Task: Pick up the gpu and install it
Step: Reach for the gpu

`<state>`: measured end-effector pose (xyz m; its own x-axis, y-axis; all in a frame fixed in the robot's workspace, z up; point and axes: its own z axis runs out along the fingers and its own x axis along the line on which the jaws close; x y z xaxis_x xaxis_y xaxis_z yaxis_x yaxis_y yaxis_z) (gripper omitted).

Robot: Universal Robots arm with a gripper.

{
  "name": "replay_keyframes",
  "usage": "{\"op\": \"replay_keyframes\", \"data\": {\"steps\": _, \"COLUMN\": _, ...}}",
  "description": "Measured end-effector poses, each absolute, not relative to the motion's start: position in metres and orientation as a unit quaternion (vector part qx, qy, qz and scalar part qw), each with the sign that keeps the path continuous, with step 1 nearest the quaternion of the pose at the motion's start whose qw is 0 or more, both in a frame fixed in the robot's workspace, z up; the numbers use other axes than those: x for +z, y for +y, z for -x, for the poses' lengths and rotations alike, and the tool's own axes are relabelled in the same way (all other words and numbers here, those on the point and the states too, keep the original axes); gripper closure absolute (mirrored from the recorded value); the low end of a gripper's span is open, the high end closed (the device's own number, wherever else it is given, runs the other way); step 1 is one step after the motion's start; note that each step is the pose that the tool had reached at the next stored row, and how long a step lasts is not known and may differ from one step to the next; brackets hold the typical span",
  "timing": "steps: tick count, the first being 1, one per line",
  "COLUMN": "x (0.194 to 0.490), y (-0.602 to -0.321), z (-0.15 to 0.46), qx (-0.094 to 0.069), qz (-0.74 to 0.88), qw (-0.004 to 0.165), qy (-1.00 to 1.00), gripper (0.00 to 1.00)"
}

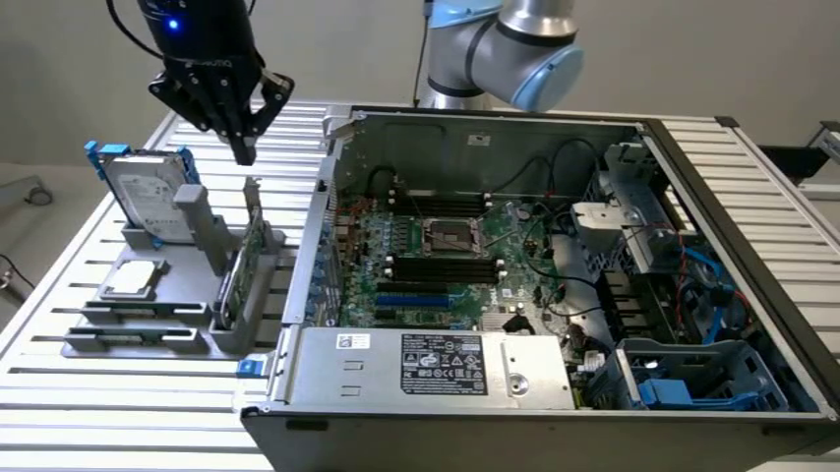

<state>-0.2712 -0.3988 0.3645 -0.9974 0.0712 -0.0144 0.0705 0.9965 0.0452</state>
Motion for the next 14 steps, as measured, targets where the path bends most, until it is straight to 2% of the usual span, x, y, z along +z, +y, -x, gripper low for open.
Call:
{"op": "replay_keyframes", "data": {"steps": 5, "x": 0.357, "y": -0.399, "z": 0.292, "qx": 0.022, "qz": -0.035, "qw": 0.007, "qy": 0.999, "gripper": 0.89}}
{"op": "replay_keyframes", "data": {"steps": 14, "x": 0.356, "y": -0.399, "z": 0.295, "qx": 0.020, "qz": -0.030, "qw": 0.004, "qy": 0.999, "gripper": 0.89}}
